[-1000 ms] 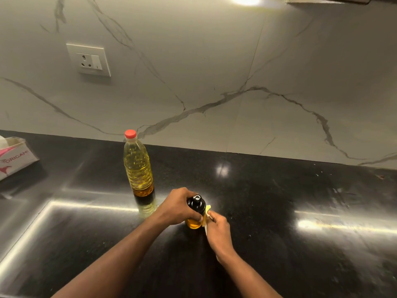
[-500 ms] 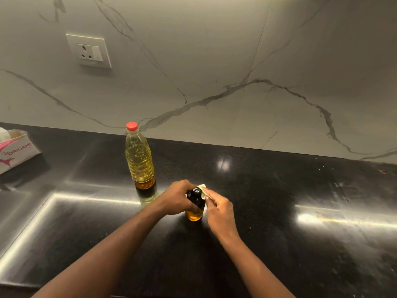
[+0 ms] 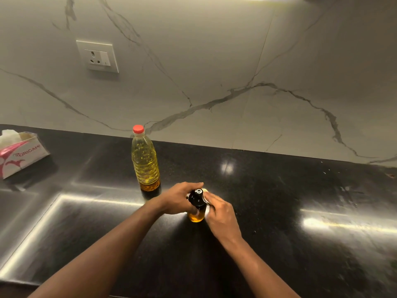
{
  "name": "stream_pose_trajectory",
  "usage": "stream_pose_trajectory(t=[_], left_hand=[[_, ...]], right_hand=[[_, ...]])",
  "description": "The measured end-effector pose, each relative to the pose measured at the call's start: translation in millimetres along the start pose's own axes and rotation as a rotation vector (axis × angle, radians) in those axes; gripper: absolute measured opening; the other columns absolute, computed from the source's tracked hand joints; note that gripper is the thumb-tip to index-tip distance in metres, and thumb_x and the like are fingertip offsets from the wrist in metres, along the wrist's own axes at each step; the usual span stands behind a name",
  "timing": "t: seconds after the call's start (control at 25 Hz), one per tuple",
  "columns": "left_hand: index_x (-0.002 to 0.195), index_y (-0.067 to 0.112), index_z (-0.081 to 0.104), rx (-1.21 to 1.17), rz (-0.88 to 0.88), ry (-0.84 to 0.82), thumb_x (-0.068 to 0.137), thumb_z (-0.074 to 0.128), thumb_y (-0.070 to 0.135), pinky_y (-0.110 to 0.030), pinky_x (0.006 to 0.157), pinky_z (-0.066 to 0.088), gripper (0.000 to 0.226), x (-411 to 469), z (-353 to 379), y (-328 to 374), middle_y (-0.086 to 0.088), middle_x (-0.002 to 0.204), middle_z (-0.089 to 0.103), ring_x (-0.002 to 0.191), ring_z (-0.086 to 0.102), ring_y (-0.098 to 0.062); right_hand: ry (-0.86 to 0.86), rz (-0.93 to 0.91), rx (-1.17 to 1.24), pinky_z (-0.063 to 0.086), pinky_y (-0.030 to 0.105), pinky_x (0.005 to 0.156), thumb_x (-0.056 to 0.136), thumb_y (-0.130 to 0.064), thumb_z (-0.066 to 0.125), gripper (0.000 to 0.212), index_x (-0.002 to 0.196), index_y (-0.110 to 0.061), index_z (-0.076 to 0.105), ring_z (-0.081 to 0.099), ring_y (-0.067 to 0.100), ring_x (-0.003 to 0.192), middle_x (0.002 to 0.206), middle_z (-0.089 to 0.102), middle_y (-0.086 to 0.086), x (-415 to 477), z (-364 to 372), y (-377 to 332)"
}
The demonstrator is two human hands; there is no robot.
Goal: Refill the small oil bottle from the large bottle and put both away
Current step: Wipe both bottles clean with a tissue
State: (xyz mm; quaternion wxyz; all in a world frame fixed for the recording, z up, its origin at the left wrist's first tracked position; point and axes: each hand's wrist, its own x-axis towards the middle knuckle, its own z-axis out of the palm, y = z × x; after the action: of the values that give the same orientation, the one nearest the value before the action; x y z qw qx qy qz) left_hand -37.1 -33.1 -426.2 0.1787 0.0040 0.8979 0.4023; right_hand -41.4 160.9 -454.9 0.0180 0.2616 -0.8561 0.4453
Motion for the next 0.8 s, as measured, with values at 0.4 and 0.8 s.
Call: stream_pose_trajectory(t=[0.4,0.8], left_hand=[[0.109,0.03,0.073,0.063,0.047,0.413,0.063,0.092,0.045,-0.019,0.078,0.046,0.052,-1,35,-7,0.009,0.102,0.058,0.094,0.058,-0.007],[0.12,0.033,0.069,0.025,0.037,0.423,0.065,0.093,0.046,-0.013,0.079,0.042,0.062,-1,38,-13,0.012,0.107,0.057,0.1,0.058,-0.007]], right_hand=[[-0.04,0.457,0.315,0.049,0.022,0.069,0.099,-0.004,0.053,0.031,0.091,-0.022,0.077,0.067,0.004,0.08,0.086,0.077,-0.003,-1,15,21],[-0.043,0.609,0.371,0.05,0.022,0.086,0.103,-0.015,0.054,0.029,0.102,-0.029,0.079,0.067,0.002,0.099,0.098,0.076,-0.013,-10,11,28]])
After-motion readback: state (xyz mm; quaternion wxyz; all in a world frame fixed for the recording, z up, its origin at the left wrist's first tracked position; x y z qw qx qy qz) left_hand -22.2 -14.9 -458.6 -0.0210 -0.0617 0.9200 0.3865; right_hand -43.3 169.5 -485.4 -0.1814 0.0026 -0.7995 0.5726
